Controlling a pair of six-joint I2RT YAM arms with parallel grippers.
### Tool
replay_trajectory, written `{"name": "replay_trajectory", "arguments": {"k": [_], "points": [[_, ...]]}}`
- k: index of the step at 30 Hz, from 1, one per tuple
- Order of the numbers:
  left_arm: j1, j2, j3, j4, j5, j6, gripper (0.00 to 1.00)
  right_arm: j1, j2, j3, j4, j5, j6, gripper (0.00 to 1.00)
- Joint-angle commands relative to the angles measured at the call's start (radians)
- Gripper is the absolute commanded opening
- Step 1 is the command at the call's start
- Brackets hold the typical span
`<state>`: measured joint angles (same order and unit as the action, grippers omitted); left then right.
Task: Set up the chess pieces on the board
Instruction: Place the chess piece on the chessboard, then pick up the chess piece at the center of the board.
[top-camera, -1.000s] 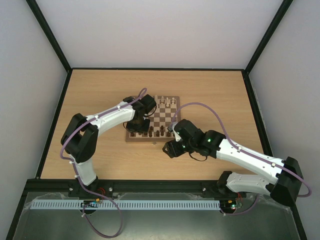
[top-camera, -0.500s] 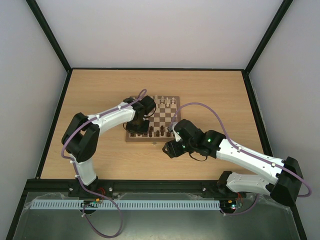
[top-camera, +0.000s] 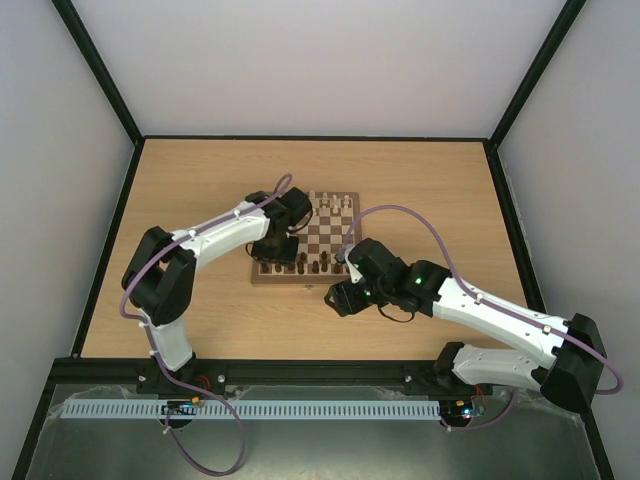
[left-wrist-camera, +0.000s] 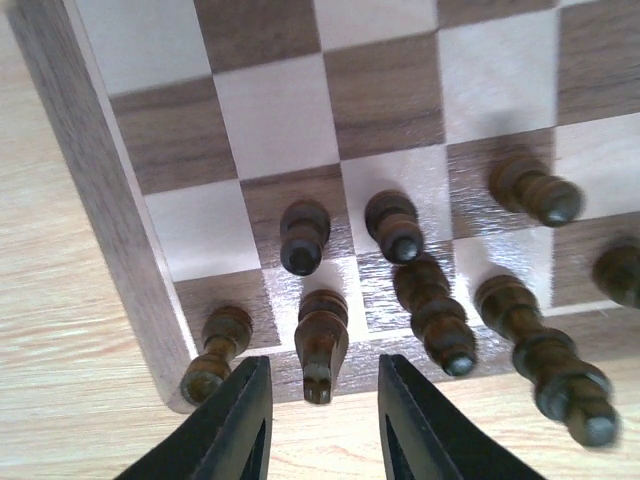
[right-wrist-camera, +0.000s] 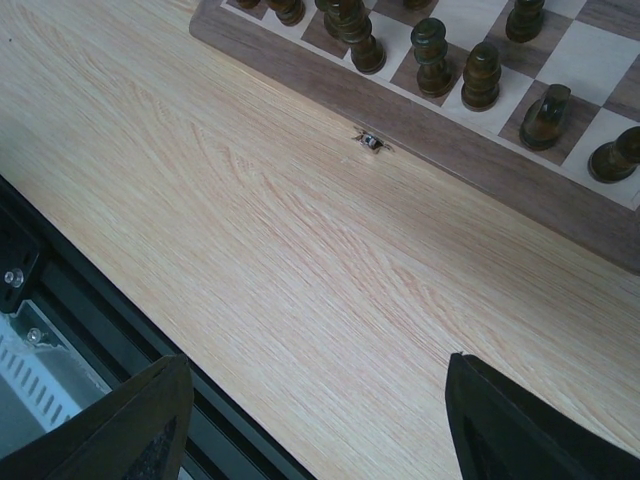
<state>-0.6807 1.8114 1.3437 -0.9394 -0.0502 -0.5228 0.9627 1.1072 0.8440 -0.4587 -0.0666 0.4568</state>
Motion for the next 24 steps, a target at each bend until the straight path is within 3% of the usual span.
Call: {"name": "replay_trajectory", "arguments": {"k": [1,7,15,17,19,24], "points": [[-0.009,-0.089,0.095,-0.071,-0.026,0.0,0.36,0.006,0.011,-0.003,-0.032,0.017,0.01,0.71],[-0.058,-0.295,0.089,0.002,-0.017,-0.002,0.53,0.006,0.057,0.009,-0.047,0.061,0.019,0.76],[-0.092,-0.641,-0.248,0.287,0.065,-0.077,0.75,-0.004,0.089,0.031,-0.081,0.151,0.062,0.91],[-0.096,-0.709,-0.314,0.324,0.065,-0.094,0.84,-0.011,0.079,0.035,-0.094,0.175,0.081,1.0],[-0.098,-0.762,-0.367,0.347,0.053,-0.103,0.97,-0.022,0.062,0.029,-0.096,0.192,0.101,0.99],[-0.1,-0.842,-0.435,0.378,0.044,-0.102,0.99,-0.099,0.023,0.0,-0.075,0.187,0.148,0.99]]}}
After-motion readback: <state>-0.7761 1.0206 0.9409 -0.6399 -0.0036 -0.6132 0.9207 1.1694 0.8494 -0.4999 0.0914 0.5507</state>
